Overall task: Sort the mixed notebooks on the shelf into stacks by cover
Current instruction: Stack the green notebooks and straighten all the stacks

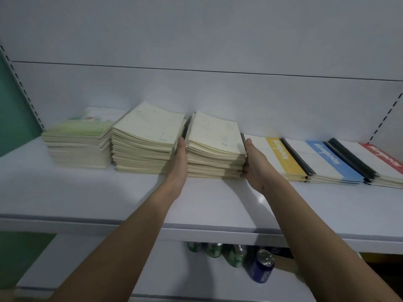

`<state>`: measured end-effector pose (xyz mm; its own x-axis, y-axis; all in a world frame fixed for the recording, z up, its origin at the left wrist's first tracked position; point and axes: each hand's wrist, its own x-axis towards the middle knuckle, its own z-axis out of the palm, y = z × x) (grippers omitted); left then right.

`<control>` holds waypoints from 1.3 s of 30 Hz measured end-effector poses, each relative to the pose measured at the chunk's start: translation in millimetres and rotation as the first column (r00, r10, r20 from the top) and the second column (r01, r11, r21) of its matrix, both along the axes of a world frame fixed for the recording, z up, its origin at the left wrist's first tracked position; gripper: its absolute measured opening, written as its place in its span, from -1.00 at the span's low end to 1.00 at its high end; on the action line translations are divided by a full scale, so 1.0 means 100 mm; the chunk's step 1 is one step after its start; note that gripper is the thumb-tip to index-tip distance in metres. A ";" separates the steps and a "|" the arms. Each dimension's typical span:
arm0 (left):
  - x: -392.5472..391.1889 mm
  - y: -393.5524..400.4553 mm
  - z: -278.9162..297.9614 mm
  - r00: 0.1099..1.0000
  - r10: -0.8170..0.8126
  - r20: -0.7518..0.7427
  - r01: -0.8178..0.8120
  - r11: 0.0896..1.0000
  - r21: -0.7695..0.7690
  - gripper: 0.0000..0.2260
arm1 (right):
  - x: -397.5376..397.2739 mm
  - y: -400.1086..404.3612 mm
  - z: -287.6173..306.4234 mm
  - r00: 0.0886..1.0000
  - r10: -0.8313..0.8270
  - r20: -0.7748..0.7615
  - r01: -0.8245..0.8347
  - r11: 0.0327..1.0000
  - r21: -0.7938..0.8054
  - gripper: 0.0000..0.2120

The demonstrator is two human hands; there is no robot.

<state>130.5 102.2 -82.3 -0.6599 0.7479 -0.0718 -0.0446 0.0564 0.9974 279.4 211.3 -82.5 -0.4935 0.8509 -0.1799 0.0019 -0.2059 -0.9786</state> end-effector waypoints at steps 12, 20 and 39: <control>-0.09 0.04 -0.17 0.975 -0.135 0.176 0.112 0.984 0.135 -0.04 | -0.05 -0.10 -0.01 0.999 0.032 -0.005 -0.031 0.998 0.046 -0.12; 0.04 -0.06 -0.04 0.974 0.057 -0.221 -0.004 0.973 0.232 -0.51 | 0.16 -0.13 0.05 0.962 0.025 0.272 -0.185 0.792 0.581 -0.61; 0.00 0.11 -0.20 0.903 0.123 -0.411 -0.019 0.968 0.249 -0.57 | 0.14 0.00 0.07 0.895 -0.061 0.442 -0.289 0.675 0.678 -0.77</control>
<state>130.7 112.8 -102.2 -0.6408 0.6583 0.3951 0.3866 -0.1679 0.9068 293.2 211.6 -75.6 -0.6266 0.7370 0.2535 0.3942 0.5802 -0.7127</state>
